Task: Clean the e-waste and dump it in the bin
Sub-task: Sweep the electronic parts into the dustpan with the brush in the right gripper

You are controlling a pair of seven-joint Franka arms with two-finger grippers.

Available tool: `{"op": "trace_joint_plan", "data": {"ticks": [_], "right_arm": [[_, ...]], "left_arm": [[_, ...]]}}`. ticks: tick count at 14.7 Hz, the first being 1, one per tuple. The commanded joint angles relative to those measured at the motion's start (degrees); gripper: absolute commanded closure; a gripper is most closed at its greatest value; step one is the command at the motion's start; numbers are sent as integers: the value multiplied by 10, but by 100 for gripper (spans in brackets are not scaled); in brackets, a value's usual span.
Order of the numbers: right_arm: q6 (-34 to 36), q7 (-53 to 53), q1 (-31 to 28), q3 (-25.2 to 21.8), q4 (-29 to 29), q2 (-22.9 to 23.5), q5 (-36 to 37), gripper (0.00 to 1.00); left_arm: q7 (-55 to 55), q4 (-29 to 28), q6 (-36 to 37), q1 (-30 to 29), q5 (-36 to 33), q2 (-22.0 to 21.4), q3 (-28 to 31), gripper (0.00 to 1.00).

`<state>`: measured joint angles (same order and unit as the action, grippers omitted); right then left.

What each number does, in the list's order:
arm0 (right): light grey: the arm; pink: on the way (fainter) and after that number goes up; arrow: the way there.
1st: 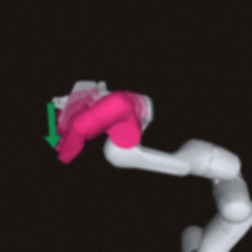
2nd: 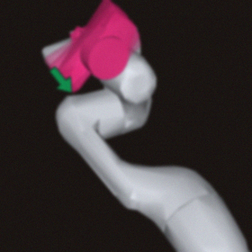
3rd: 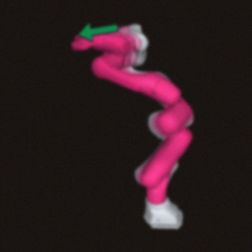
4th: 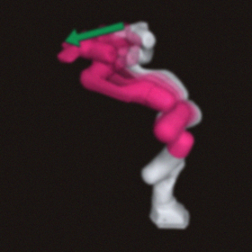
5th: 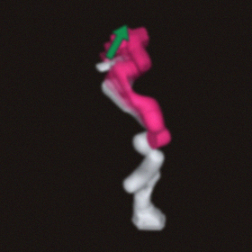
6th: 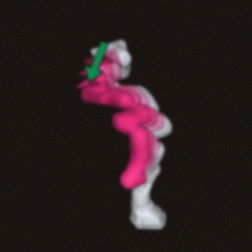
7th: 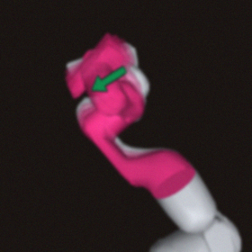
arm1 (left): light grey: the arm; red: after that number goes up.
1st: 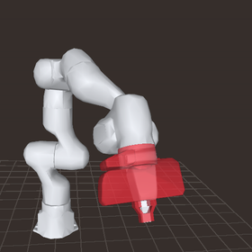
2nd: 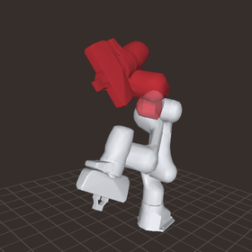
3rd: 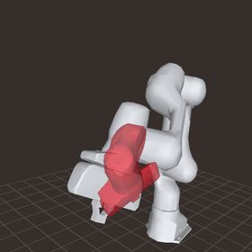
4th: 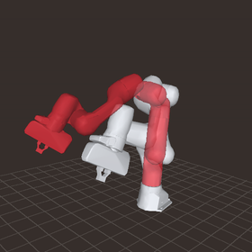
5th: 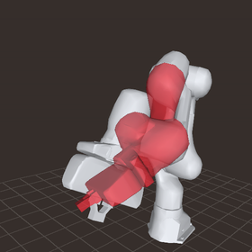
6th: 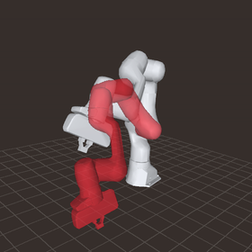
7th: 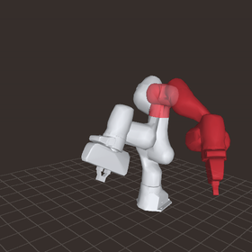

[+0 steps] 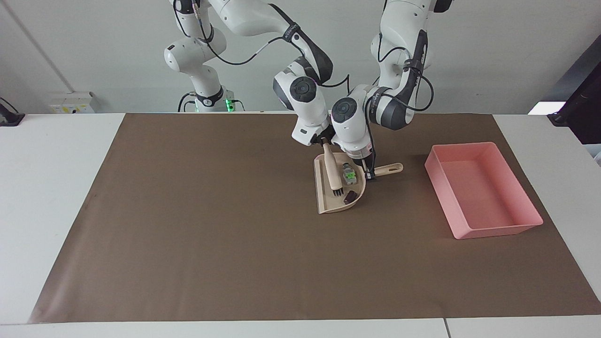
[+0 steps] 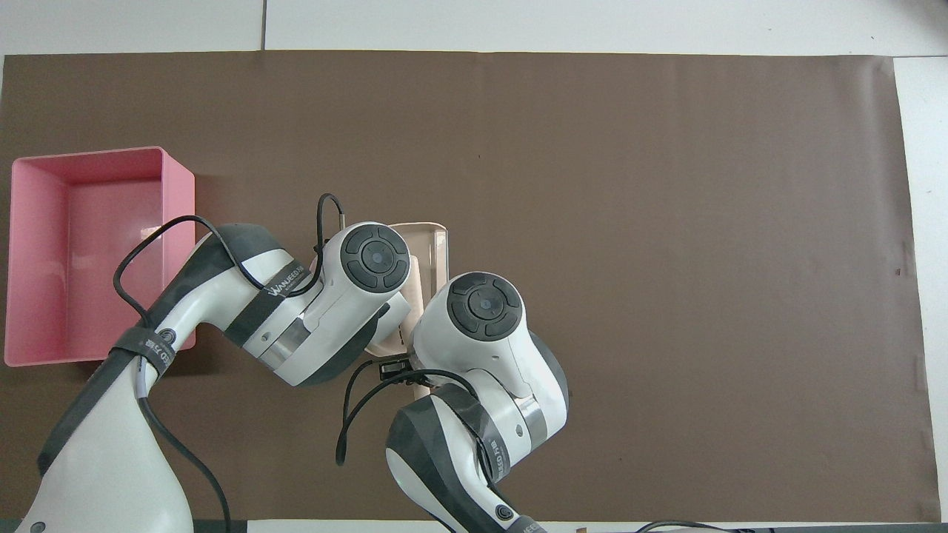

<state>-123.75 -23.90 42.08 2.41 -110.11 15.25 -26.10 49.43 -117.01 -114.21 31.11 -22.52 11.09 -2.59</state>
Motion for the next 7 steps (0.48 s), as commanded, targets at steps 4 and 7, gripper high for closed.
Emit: {"op": "trace_joint_plan", "data": {"ticks": [4, 7], "right_arm": [[82, -21, -27, -3, -5, -72, 42, 100], [180, -49, -74, -3, -5, -130, 105, 100]], "left_arm": [[110, -27, -43, -52, 69, -36, 0, 100], [159, -23, -44, -81, 120, -46, 0, 100]]}}
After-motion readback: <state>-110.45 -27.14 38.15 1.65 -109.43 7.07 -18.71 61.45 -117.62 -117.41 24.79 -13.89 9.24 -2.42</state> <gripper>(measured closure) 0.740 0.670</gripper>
